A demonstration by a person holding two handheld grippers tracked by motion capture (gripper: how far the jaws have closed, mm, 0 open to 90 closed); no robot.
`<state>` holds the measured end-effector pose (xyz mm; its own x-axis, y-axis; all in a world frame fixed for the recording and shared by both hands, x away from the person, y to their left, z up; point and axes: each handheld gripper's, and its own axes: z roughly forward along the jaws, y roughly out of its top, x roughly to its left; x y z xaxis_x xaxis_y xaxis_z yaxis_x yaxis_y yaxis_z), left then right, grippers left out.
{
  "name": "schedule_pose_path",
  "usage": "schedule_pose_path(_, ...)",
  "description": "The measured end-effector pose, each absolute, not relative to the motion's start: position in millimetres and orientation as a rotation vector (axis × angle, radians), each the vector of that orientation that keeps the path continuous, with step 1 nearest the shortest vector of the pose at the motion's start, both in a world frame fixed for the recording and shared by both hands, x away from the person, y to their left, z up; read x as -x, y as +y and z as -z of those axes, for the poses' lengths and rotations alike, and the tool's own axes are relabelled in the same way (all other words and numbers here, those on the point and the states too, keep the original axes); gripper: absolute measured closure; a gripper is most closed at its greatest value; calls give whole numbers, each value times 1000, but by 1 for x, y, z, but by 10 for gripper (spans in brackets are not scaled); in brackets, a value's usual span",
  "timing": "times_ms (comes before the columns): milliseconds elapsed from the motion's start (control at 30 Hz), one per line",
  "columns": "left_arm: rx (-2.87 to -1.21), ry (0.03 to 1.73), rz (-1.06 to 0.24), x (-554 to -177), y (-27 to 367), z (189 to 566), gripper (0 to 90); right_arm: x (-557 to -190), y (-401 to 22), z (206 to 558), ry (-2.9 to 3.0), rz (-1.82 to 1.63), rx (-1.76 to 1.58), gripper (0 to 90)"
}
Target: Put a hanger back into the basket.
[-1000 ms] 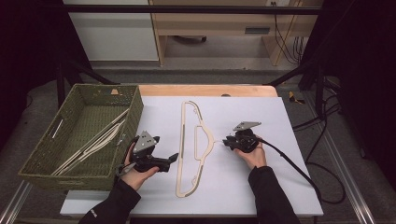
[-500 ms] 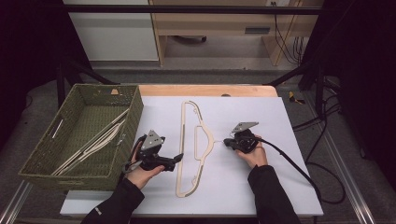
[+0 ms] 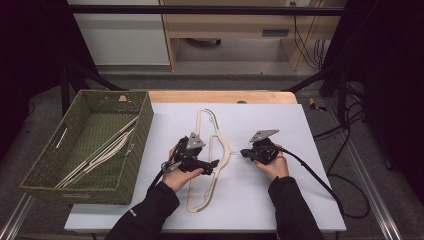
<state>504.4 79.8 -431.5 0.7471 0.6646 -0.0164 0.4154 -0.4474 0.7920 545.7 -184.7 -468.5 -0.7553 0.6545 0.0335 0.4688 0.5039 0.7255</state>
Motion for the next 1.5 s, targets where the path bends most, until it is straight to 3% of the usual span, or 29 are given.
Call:
schedule_pose_path(167, -2151, 822, -346, -515, 61, 443, 202, -544, -183, 463, 2501, -1100, -939, 894)
schedule_pose_path(700, -2254, 832, -267, -528, 28, 464, 550, -539, -183, 451, 2488, -1116, -915, 895)
schedule_pose_path(800, -2284, 850, -298, -530, 25, 465, 596, -537, -181, 450, 2484, -1106, -922, 895)
schedule_pose_path(1300, -2293, 959, -310, -530, 27, 466, 715, -533, -181, 441, 2459, -1164, -865, 900)
schedule_pose_path(1500, -2254, 978, -318, -526, 36, 456, 723, -530, -183, 434, 2399, -1272, -872, 690)
